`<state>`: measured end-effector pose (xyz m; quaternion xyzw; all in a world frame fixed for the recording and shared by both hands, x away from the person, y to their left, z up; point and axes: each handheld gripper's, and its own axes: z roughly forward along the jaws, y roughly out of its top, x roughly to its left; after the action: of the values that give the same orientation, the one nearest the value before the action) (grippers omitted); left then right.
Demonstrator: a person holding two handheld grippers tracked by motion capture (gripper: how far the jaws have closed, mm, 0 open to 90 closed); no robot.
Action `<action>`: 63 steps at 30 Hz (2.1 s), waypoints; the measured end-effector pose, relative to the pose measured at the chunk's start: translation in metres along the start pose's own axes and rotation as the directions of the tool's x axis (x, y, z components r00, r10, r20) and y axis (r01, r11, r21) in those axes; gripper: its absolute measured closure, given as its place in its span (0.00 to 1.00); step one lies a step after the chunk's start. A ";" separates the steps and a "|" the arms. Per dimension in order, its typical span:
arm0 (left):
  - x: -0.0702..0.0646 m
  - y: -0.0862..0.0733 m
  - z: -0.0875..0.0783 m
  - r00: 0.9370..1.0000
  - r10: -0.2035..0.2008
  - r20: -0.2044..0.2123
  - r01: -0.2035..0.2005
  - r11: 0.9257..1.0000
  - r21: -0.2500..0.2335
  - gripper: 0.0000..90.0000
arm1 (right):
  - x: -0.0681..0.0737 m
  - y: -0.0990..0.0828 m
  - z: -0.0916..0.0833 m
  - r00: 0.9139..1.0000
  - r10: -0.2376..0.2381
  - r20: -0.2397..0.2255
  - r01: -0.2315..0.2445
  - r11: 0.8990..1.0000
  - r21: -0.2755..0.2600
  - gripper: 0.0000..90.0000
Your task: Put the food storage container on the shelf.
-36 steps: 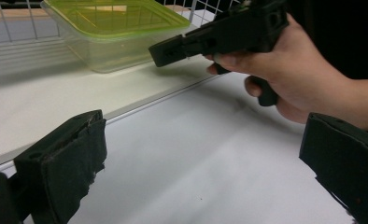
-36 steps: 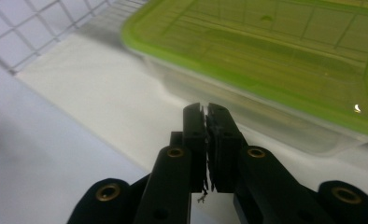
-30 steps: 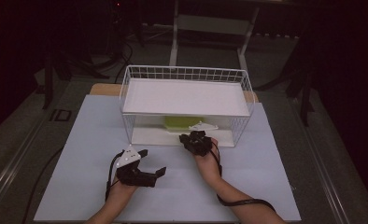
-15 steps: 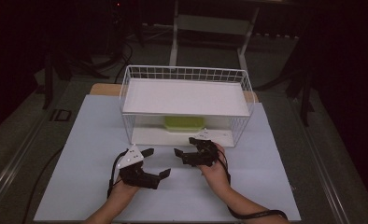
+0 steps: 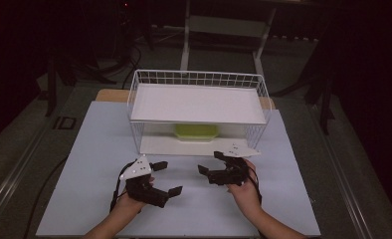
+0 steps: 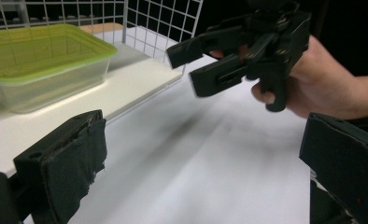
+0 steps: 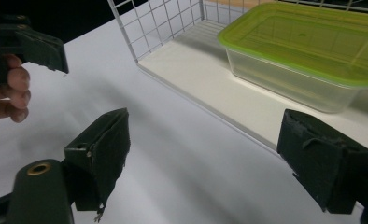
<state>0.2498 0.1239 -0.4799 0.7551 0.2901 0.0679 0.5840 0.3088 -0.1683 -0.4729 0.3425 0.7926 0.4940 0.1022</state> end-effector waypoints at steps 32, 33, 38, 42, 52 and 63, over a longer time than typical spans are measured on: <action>0.000 -0.017 -0.047 0.998 0.008 -0.055 -0.008 1.000 0.002 0.02 | -0.009 -0.038 -0.088 0.998 0.007 0.055 -0.005 0.999 -0.038 0.19; 0.000 -0.018 -0.049 0.998 0.008 -0.059 -0.008 1.000 0.000 0.02 | -0.010 -0.039 -0.089 0.998 0.009 0.055 -0.007 0.999 -0.037 0.19; 0.001 -0.022 -0.054 0.998 -0.005 -0.064 0.005 1.000 -0.006 0.02 | -0.015 -0.046 -0.094 0.998 0.018 0.054 -0.016 0.999 -0.042 0.19; 0.005 -0.030 -0.055 0.998 -0.012 -0.067 0.012 1.000 -0.002 0.02 | -0.021 -0.051 -0.097 0.999 0.026 0.041 -0.024 0.998 -0.050 0.19; 0.017 -0.040 -0.053 0.995 -0.020 -0.098 0.021 1.000 0.007 0.02 | -0.038 -0.065 -0.095 0.997 0.009 0.074 -0.007 0.999 -0.033 0.19; 0.023 -0.042 -0.062 0.993 -0.011 -0.120 0.010 1.000 -0.010 0.02 | -0.039 -0.073 -0.080 0.998 -0.019 0.061 0.016 0.999 0.048 0.19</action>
<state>0.2266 0.1945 -0.5049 0.7455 0.3283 0.1116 0.5692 0.2656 -0.2704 -0.5029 0.3529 0.8035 0.4634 0.1226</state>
